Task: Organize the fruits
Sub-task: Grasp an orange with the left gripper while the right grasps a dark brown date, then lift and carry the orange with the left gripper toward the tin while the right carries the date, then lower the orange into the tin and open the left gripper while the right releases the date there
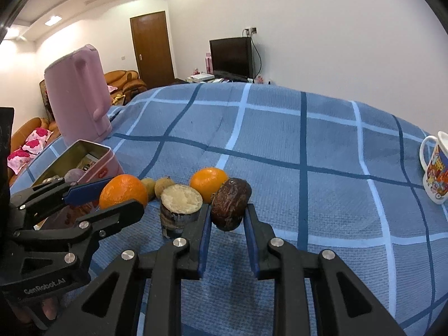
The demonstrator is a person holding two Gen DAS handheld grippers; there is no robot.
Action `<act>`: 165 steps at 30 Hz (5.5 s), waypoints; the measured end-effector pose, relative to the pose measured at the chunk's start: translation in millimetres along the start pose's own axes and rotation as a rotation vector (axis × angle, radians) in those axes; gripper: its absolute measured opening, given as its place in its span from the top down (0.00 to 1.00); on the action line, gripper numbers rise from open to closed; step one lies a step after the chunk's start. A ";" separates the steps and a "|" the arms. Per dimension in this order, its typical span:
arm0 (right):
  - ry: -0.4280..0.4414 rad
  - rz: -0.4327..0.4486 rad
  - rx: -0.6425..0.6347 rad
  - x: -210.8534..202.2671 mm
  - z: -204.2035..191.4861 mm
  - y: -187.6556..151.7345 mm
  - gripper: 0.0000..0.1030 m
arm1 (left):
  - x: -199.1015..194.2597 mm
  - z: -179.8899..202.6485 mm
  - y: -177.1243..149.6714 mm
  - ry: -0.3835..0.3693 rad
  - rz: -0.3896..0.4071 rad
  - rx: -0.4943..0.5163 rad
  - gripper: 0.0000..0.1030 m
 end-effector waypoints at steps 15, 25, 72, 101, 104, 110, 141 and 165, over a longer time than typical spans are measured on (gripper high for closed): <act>0.004 0.101 -0.012 -23.7 -4.5 2.5 0.76 | -15.6 0.1 4.4 0.032 0.086 0.010 0.53; 0.001 0.160 -0.020 -36.2 -6.7 4.8 0.76 | -24.6 1.9 5.8 0.052 0.134 0.028 0.53; -0.019 0.347 -0.042 -74.8 -8.9 1.3 0.76 | -58.5 11.4 6.7 0.104 0.312 0.073 0.53; -0.047 0.440 -0.063 -98.5 -18.0 -1.8 0.76 | -78.6 14.4 6.5 0.132 0.402 0.083 0.53; -0.044 0.436 -0.067 -98.8 -20.3 -3.0 0.76 | -80.3 14.5 5.8 0.134 0.405 0.087 0.53; -0.052 0.443 -0.085 -101.1 -27.0 -4.3 0.76 | -84.7 11.5 4.2 0.141 0.413 0.084 0.53; 0.057 0.386 -0.173 -88.1 -105.1 0.6 0.76 | -107.0 -28.3 -9.4 0.146 0.385 0.016 0.53; 0.152 0.354 -0.224 -79.0 -160.5 3.3 0.76 | -133.1 -103.3 -24.5 0.263 0.342 -0.072 0.53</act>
Point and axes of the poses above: each gripper's, at about its wrist camera, not at the fingertips, and x roughly the way its jaws point, z to its right, y to its top, the point moved 7 cm from there along x, roughly the way its jaws point, and after that the axes turned 3 degrees about -y, right-handed, at the moved point
